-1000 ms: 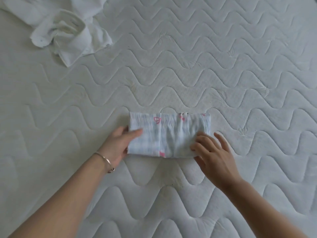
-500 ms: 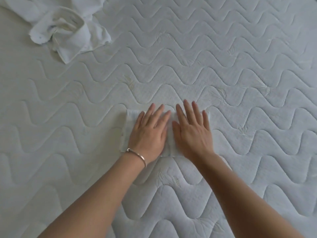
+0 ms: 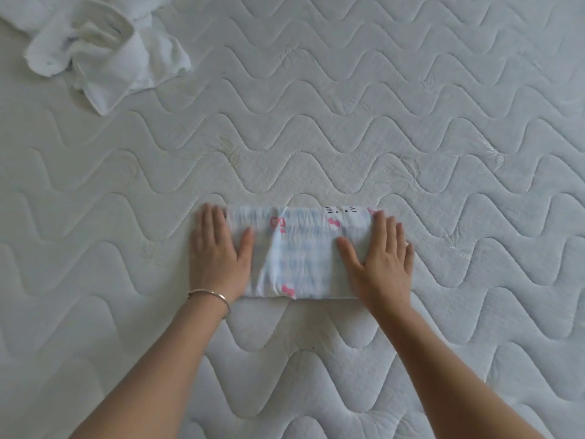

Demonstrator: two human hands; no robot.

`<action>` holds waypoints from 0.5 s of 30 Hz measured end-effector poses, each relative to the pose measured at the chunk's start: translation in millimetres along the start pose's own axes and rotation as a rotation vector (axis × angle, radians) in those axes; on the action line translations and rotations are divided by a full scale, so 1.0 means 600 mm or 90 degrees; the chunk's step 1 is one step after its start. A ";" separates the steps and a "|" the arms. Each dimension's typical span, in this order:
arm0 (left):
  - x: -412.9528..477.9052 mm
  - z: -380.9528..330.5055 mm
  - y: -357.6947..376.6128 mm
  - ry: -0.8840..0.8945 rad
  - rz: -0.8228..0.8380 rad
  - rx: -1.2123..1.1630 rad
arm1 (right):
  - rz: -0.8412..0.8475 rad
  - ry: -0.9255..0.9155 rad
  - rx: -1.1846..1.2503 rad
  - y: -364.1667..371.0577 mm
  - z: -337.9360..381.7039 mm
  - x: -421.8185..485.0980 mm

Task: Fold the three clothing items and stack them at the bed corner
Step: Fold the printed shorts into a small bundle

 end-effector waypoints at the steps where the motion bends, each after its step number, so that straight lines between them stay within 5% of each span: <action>1: -0.002 0.004 -0.002 0.006 0.008 0.009 | 0.008 -0.001 0.007 0.001 0.002 -0.003; 6: -0.007 -0.022 0.005 0.094 0.074 -0.052 | -0.019 -0.022 0.186 -0.012 0.024 -0.006; 10: -0.022 -0.034 -0.021 0.059 0.077 -0.294 | -0.035 0.016 0.321 -0.030 0.023 -0.020; 15: -0.021 0.004 -0.030 -0.129 0.055 -0.404 | 0.019 0.269 0.549 -0.015 -0.020 -0.045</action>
Point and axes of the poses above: each hand's wrist, its own x-axis towards the middle knuckle, its own y-axis out of the palm, z = x × y, the point moved 9 cm from there along x, towards the middle knuckle
